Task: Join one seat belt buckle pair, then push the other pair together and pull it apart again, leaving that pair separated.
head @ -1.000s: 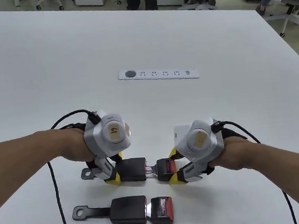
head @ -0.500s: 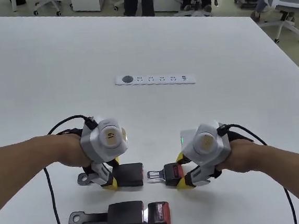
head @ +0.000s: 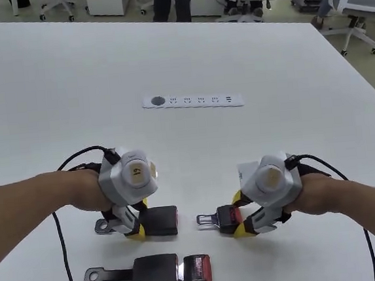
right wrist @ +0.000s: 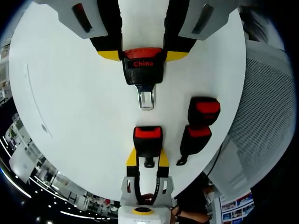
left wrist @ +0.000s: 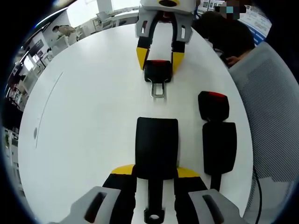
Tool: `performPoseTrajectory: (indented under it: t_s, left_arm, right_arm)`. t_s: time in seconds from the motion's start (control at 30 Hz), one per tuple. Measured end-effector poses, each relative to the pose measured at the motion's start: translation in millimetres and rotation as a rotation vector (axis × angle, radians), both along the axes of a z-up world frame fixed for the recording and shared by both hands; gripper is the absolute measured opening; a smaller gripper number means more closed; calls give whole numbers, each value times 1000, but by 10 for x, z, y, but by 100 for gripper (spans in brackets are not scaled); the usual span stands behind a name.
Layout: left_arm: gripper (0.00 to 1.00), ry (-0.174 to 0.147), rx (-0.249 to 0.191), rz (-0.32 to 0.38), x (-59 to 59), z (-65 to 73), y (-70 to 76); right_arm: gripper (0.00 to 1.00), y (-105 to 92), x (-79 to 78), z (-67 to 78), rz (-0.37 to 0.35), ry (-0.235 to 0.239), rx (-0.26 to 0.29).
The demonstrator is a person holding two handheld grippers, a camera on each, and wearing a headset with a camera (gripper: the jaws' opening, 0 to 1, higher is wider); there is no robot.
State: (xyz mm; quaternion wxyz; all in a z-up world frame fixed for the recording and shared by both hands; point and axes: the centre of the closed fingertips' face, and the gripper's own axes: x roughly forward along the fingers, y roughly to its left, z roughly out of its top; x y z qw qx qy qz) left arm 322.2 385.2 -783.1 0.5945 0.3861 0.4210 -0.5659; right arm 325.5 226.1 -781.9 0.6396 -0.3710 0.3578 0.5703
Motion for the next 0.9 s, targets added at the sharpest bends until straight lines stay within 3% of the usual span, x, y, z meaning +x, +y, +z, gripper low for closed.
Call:
performPoseTrajectory:
  t_s: [0.53,0.9]
  left_arm:
    - [32,-1,5,-4,-13,10,-6]
    - [32,-1,-11,1,-10,-3,-3]
  right_arm:
    - [30,-287,-30,7,-14,4,-23]
    - [32,-300,-29,13,0,-9,-28]
